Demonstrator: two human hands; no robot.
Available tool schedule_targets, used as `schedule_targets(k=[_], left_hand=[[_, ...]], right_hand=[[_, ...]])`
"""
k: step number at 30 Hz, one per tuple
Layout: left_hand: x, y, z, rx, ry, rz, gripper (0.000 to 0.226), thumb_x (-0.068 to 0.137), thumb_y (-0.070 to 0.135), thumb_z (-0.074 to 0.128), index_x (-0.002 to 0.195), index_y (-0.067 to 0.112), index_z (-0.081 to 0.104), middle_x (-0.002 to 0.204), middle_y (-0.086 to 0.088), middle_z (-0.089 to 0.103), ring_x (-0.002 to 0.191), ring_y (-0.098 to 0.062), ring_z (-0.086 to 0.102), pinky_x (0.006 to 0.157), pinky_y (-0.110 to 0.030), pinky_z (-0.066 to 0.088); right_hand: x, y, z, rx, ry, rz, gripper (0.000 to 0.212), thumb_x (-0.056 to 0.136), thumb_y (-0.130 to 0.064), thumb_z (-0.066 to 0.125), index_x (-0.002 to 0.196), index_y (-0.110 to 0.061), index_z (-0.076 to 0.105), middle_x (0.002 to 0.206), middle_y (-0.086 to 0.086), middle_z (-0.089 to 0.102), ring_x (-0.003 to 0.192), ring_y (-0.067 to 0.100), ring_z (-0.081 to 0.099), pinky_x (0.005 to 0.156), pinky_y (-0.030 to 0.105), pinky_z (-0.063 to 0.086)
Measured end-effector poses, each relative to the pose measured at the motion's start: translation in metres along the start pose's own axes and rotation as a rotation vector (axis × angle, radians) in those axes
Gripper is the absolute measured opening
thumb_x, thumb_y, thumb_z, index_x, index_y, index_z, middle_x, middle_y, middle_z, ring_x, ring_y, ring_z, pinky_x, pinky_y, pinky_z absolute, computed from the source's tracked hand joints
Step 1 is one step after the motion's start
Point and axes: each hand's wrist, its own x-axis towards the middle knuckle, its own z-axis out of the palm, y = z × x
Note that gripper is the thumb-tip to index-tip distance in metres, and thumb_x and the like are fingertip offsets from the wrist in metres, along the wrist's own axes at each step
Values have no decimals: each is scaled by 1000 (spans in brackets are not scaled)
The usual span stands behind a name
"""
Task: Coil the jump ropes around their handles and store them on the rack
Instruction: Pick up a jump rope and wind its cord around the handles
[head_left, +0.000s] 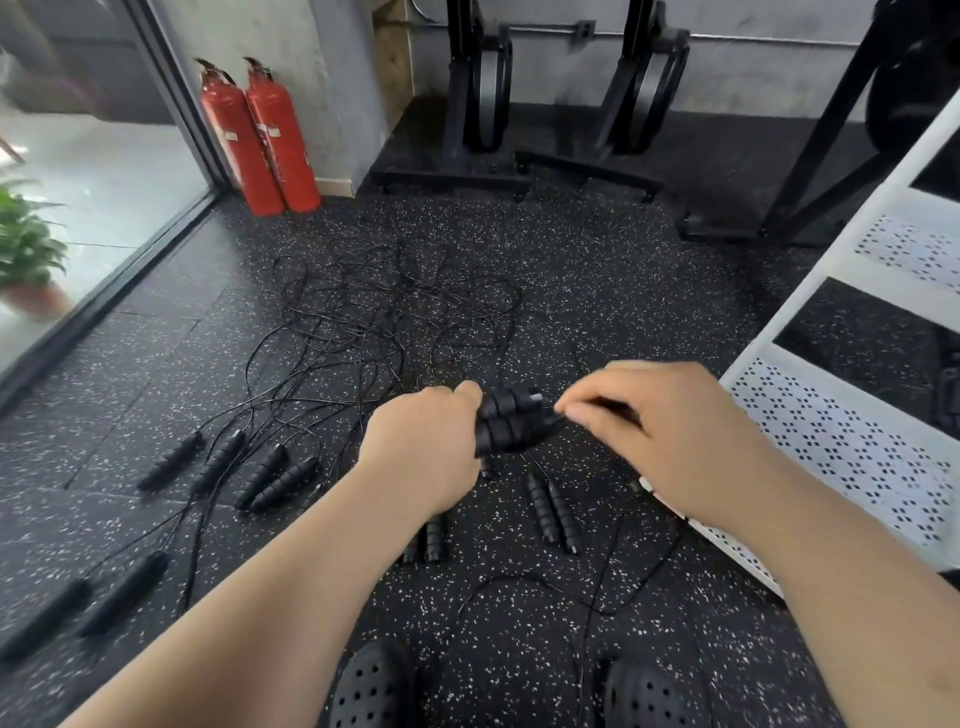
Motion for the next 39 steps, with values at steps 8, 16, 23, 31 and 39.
schedule_targets(k=[8, 16, 23, 31, 39], left_hand=[[-8, 22, -4, -43, 73, 451, 33, 88, 38, 66, 102, 35, 37, 102, 12, 58, 97, -19, 62, 80, -38, 52], [-16, 15, -23, -440, 196, 403, 30, 76, 39, 69, 105, 35, 60, 86, 15, 62, 81, -16, 62, 74, -41, 55], [-3, 12, -26, -531, 236, -12, 32, 85, 38, 75, 106, 34, 51, 78, 13, 60, 71, -12, 58, 65, -36, 46], [8, -7, -8, -61, 127, -141, 35, 92, 38, 70, 105, 22, 40, 100, -1, 62, 80, -28, 56, 66, -37, 40], [-1, 15, 5, 39, 18, 57, 33, 93, 35, 68, 117, 22, 50, 106, 0, 64, 87, -29, 62, 66, -38, 42]], right_hand=[[11, 29, 2, 285, 65, 177, 1, 93, -38, 81, 93, -37, 81, 90, -27, 76, 90, -4, 71, 85, 18, 53], [8, 25, 31, 1062, 88, 372, 24, 89, -41, 78, 79, -20, 74, 77, -2, 65, 71, 10, 55, 69, 28, 44], [-1, -12, 78, 1060, 21, 588, 37, 113, -34, 51, 90, -18, 75, 64, -1, 51, 55, 12, 40, 54, 30, 34], [-17, -36, 46, 77, -133, 235, 26, 111, -43, 49, 91, -32, 61, 66, -8, 64, 53, 6, 59, 49, 27, 47], [-4, -11, 10, -101, -49, 60, 16, 105, -44, 58, 103, -39, 72, 78, -22, 66, 74, 0, 60, 67, 28, 49]])
